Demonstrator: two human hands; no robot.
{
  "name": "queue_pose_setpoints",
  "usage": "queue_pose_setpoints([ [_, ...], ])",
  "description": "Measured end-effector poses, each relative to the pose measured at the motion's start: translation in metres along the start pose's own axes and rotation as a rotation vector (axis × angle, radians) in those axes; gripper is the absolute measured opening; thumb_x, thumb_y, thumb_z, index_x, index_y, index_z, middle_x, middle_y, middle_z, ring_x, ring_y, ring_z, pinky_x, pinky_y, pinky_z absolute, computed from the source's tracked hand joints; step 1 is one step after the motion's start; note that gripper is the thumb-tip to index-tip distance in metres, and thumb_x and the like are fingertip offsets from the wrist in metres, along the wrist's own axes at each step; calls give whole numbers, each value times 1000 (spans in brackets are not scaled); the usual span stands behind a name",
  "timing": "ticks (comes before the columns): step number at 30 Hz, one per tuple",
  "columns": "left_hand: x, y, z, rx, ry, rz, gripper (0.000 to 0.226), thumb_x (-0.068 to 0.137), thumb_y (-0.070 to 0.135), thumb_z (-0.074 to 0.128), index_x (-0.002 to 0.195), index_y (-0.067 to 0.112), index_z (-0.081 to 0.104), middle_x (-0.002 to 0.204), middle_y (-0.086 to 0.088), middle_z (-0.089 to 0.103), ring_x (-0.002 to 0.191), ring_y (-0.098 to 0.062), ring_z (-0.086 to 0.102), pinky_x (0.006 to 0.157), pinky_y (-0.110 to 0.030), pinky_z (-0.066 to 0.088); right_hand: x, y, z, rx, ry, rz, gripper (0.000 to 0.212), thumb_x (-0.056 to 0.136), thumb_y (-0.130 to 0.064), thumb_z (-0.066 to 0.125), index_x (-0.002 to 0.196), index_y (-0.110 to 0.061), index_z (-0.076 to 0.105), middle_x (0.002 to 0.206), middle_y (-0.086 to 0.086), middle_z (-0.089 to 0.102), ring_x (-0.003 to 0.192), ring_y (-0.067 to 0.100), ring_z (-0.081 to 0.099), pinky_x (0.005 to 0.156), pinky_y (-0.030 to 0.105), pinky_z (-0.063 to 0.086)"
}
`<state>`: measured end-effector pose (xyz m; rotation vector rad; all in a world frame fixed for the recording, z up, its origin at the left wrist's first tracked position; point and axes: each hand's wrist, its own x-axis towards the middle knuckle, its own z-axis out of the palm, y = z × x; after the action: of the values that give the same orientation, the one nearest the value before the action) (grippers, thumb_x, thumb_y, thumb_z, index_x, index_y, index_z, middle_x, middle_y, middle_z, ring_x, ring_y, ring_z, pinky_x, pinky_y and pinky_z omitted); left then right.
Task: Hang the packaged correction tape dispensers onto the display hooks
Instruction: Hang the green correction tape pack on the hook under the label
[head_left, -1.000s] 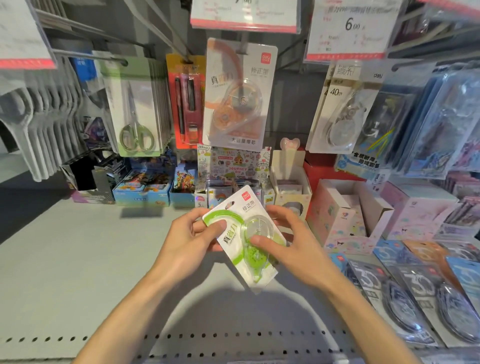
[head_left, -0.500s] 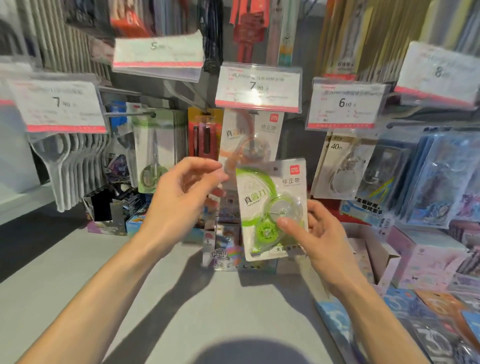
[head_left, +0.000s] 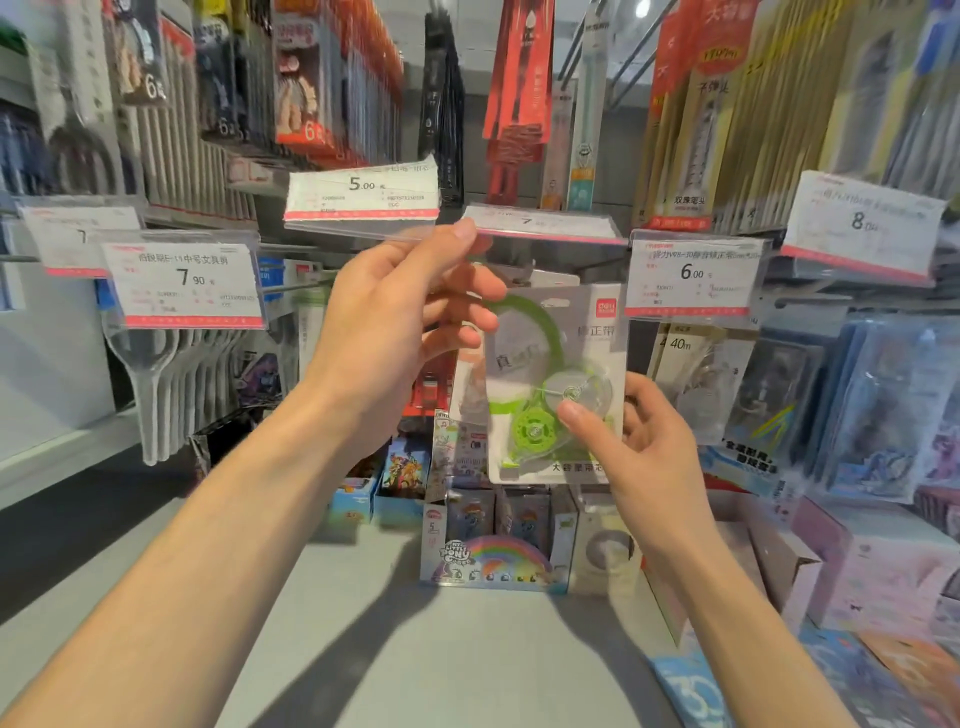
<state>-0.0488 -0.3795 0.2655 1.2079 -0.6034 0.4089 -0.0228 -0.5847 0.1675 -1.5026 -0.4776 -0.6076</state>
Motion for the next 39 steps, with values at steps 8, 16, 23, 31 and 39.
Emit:
queue_pose_setpoints([
  [8,3,-1,0,53,19,1,22,101,30,61,87,16,69,67,0,72,54,-12,63,52,-20,51,25,-8,15,-107,44,-4,35,89,-32,79,120,-28,62,102,-12,80,93,4,76,78,19,59],
  [16,7,-15,-6,143,36,54,11,99,19,64,91,12,66,65,0,72,53,-11,62,51,-20,50,35,5,26,-200,98,57,44,87,-35,78,127,-24,61,95,-21,78,86,-2,75,75,22,58],
  [23,11,-27,-14,214,13,105,9,98,21,66,97,12,66,69,-1,74,54,-12,64,52,-21,51,53,22,39,-226,135,169,51,85,-52,80,116,-21,55,101,-1,77,91,25,75,68,33,50],
  [31,9,-77,-42,370,68,103,20,92,40,65,106,25,67,90,13,75,83,-4,68,73,-25,58,44,34,25,-347,177,46,49,86,-61,72,123,-35,53,116,-8,65,98,-2,65,81,10,51],
  [39,34,-132,-32,512,-1,-68,55,98,63,50,148,47,35,144,19,56,121,-4,58,95,-26,42,52,32,31,-368,-41,180,89,85,-84,46,160,-47,14,164,-7,42,144,15,46,114,38,34],
])
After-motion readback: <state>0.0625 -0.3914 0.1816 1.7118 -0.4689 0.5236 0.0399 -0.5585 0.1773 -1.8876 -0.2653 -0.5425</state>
